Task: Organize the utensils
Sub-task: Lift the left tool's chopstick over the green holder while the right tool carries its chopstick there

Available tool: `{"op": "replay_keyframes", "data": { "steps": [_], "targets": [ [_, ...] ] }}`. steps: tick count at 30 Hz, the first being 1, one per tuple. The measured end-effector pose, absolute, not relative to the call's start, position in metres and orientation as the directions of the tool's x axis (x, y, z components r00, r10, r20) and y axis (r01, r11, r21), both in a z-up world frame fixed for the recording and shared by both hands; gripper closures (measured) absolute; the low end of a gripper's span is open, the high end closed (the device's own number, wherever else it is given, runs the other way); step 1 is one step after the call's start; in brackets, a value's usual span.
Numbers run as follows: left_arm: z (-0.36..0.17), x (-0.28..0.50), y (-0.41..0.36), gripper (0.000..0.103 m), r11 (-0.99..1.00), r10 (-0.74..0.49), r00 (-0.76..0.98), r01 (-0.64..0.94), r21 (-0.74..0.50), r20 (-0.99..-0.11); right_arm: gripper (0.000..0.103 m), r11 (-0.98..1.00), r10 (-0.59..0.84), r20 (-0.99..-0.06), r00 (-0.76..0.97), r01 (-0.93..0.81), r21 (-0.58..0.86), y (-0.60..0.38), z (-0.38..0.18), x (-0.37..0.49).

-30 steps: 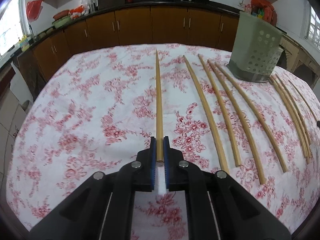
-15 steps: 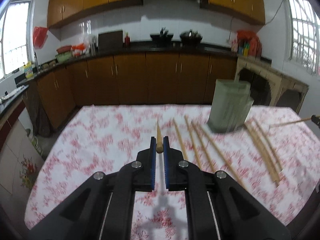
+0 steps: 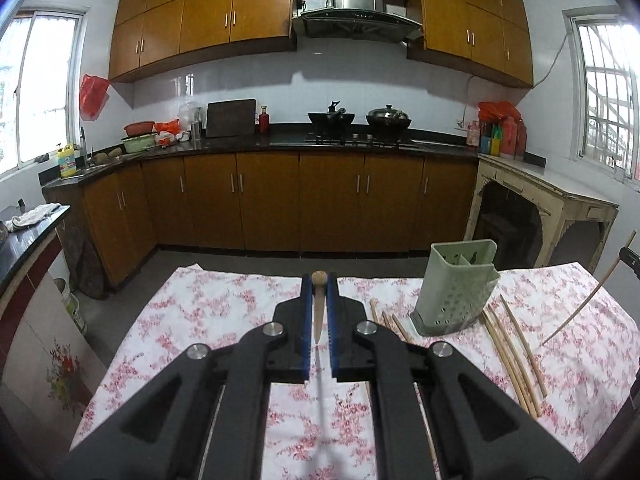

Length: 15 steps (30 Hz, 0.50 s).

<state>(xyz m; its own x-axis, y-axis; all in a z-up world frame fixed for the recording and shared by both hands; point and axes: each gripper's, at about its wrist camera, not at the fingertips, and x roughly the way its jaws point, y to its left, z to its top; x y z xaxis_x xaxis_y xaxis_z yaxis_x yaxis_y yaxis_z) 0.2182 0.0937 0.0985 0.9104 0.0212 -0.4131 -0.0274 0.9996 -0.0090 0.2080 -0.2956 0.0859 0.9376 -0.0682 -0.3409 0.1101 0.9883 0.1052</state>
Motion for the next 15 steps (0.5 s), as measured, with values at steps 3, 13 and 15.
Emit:
{"op": "replay_keyframes", "data": {
  "steps": [3,13,15],
  "targets": [
    [0.106,0.219,0.093,0.095,1.0,0.018,0.913,-0.022,-0.005,-0.407,0.096,0.989,-0.06,-0.346,0.936,0.103,0.108,-0.293,0.094,0.212],
    [0.175,0.216,0.067,0.095,0.994,-0.094,0.933,0.104,0.011,-0.347,0.096,0.987,0.037,-0.296,0.955,0.012,0.163,-0.284,0.15,0.227],
    [0.194,0.217,0.057,0.095,0.99,-0.125,0.937,0.138,0.017,-0.327,0.096,0.987,0.063,-0.268,0.961,-0.02,0.161,-0.276,0.165,0.23]
  ]
}}
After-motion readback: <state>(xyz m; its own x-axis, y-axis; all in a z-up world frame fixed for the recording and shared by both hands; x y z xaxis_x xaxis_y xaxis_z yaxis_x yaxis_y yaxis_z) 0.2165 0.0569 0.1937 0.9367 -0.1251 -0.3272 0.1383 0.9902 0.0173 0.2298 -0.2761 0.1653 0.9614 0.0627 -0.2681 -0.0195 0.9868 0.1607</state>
